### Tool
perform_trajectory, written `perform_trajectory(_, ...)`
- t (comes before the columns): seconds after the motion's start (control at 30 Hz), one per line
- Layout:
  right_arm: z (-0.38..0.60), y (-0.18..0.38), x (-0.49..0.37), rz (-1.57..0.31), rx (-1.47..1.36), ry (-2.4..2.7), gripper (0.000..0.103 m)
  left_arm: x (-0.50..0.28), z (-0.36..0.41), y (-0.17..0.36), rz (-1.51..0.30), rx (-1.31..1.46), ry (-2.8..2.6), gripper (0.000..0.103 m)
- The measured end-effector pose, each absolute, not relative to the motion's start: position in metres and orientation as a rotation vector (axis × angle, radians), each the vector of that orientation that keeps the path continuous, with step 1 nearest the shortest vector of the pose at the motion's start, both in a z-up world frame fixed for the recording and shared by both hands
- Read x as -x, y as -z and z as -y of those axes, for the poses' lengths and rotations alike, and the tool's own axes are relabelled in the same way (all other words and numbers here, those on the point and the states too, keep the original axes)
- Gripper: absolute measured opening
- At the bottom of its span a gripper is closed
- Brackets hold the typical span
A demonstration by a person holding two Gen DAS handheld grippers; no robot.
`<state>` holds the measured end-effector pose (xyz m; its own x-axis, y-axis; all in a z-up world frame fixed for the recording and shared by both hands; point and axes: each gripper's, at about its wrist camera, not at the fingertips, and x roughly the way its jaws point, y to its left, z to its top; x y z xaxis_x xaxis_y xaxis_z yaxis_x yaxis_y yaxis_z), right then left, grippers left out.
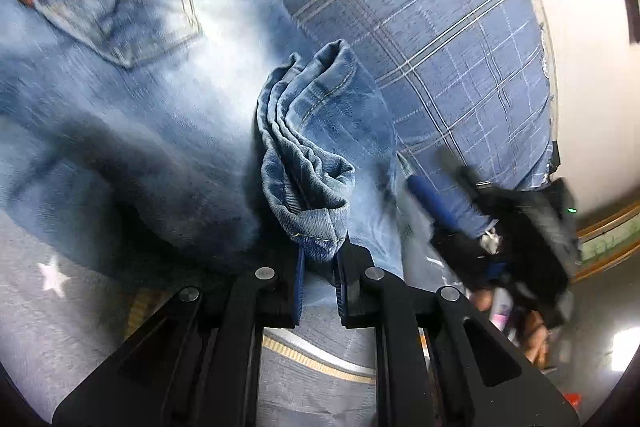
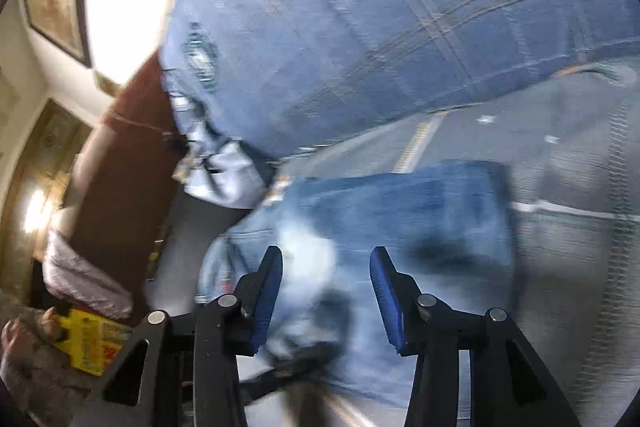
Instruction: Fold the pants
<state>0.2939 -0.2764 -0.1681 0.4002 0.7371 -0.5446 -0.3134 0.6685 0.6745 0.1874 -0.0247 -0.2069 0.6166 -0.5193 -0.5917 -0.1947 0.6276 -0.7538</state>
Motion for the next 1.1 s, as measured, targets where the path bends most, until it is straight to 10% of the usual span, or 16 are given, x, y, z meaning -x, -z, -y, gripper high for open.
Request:
perform_trajectory(0.43,0.238,0.188,-0.298,-1.093,-0.358,-0.658,0.029,-0.182,0.000,0.202,-0.966,0.903,0.236,0.015)
perform_trajectory(0.57,0.230,0.145,-0.270,-0.935,-0.338,-0.774,0.054,-0.149,-0.046,0.179,-0.844,1.010,0.207,0.063)
perform_trajectory(0.63,0.221,0.133,-0.252,-0.881,-0.309,-0.801,0.069,-0.131,-0.083,0.182,-0.813,1.130,0.132,0.064)
perform_trajectory(1.1,0.060,0.173,-0.188,-0.983,0.116,-0.990,0.070,-0.109,-0.203,0.225,-0.843,1.453,0.006,0.064)
